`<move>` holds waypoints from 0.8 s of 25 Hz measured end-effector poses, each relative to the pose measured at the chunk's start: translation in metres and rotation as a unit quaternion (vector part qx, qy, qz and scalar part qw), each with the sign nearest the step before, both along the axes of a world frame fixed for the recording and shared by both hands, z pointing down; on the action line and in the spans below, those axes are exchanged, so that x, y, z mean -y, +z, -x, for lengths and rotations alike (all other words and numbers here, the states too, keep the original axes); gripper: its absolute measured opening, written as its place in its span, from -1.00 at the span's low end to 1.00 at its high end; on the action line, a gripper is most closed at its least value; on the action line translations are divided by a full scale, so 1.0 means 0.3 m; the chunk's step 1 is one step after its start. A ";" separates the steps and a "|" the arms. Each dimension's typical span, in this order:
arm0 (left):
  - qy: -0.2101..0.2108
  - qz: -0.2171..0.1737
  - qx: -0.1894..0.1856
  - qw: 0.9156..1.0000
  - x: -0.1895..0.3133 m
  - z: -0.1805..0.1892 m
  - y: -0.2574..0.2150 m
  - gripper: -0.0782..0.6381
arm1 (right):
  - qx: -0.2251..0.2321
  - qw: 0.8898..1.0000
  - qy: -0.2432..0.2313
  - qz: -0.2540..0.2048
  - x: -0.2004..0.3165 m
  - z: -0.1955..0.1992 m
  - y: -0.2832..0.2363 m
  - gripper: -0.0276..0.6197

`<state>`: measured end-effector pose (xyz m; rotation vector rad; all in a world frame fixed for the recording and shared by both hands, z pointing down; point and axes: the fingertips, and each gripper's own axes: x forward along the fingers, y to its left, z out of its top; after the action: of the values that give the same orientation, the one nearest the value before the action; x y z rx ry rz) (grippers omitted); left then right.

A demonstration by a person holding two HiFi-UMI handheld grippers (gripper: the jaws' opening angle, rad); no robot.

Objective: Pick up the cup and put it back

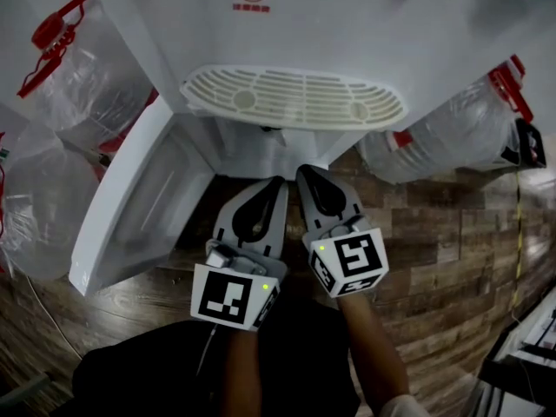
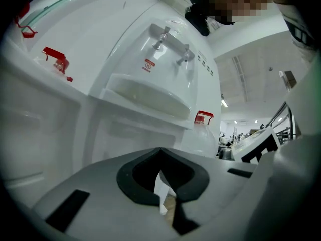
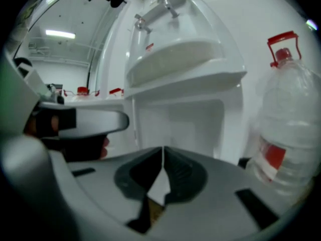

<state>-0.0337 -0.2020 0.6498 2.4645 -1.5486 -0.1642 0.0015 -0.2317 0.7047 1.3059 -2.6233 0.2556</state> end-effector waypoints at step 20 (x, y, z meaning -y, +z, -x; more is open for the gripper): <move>-0.041 0.015 0.047 0.998 0.156 0.104 0.224 -0.76 | -0.015 0.998 0.060 0.020 0.189 0.028 0.294 -0.61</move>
<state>-0.0648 -0.2489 0.7169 2.4205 -1.6784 -0.0395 -0.0068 -0.2884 0.7928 1.4445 -2.5050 0.3037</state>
